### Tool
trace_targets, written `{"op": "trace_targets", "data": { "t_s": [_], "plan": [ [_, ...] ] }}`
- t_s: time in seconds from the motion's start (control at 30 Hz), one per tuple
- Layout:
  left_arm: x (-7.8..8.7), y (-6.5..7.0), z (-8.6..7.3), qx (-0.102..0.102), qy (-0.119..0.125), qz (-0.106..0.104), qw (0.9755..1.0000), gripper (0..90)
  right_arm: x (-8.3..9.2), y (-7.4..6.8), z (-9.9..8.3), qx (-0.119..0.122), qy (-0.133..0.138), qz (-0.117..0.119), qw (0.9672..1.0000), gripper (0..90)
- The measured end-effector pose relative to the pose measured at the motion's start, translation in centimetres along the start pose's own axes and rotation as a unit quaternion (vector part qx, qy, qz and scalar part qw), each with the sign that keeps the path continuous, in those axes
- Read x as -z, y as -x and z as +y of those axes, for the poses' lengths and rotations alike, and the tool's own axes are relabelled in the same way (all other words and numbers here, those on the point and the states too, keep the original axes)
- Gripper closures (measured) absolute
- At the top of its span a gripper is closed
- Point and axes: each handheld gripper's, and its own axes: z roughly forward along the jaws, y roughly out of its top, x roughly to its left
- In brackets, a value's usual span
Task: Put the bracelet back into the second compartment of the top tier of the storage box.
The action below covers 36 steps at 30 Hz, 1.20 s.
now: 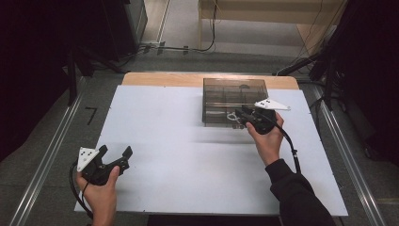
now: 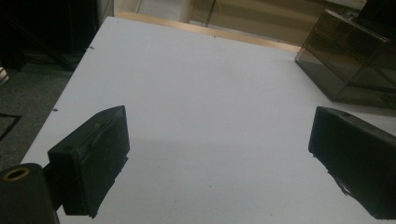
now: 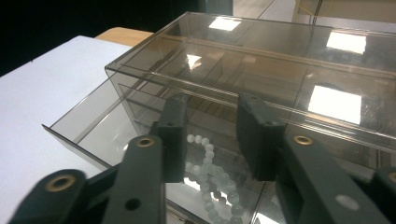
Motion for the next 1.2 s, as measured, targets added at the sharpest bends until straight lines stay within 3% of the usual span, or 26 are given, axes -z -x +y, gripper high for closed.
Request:
{"op": "trace_targets", "data": {
  "t_s": [0.27, 0.7, 1.2],
  "plan": [
    [0.0, 0.0, 0.0, -0.002, -0.001, 0.001, 1.0000, 5.9, 0.2, -0.2, -0.1, -0.001, -0.006, 0.008, 1.0000, 46.3],
    [0.0, 0.0, 0.0, -0.003, -0.001, 0.001, 1.0000, 5.9, 0.9, 0.0, -0.2, 0.005, -0.009, -0.005, 0.9999, 29.6],
    [0.0, 0.1, 0.0, -0.002, -0.003, 0.000, 1.0000, 5.9, 2.3, 0.1, -0.9, 0.025, -0.010, -0.010, 0.9996, 21.6]
  ]
}}
